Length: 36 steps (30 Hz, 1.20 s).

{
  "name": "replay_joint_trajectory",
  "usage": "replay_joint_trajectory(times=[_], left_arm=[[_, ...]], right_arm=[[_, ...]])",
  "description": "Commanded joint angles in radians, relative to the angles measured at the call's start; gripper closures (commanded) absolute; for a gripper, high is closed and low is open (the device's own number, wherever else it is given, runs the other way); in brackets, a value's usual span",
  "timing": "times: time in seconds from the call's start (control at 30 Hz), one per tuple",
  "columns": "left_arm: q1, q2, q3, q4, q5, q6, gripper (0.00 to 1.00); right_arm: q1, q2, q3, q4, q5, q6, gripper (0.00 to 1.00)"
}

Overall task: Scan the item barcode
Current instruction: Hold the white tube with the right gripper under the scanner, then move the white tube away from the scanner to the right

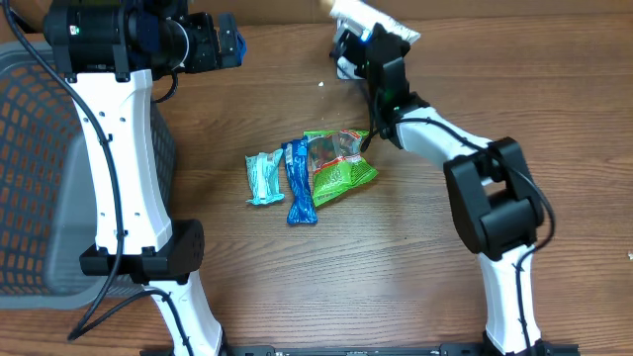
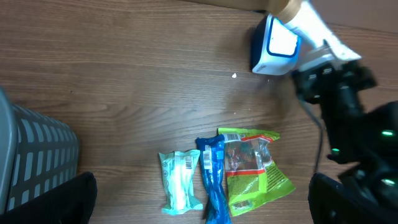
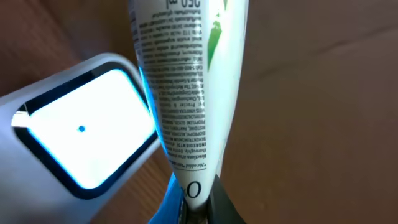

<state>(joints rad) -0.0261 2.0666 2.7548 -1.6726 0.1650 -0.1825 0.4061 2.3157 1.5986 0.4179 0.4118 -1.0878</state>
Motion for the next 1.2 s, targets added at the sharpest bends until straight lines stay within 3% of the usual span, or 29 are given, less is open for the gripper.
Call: replay_joint_trajectory(times=[0.0, 0.33, 1.17], left_arm=[[-0.007, -0.018, 0.0, 0.001, 0.008, 0.014, 0.0], [-0.007, -0.018, 0.0, 0.001, 0.008, 0.014, 0.0], [-0.007, -0.018, 0.0, 0.001, 0.008, 0.014, 0.0]], right_arm=[[-0.008, 0.033, 0.031, 0.079, -0.009, -0.173, 0.96], [-0.021, 0.054, 0.031, 0.261, 0.005, -0.256, 0.96], [-0.102, 0.089, 0.031, 0.2, -0.149, -0.252, 0.96]])
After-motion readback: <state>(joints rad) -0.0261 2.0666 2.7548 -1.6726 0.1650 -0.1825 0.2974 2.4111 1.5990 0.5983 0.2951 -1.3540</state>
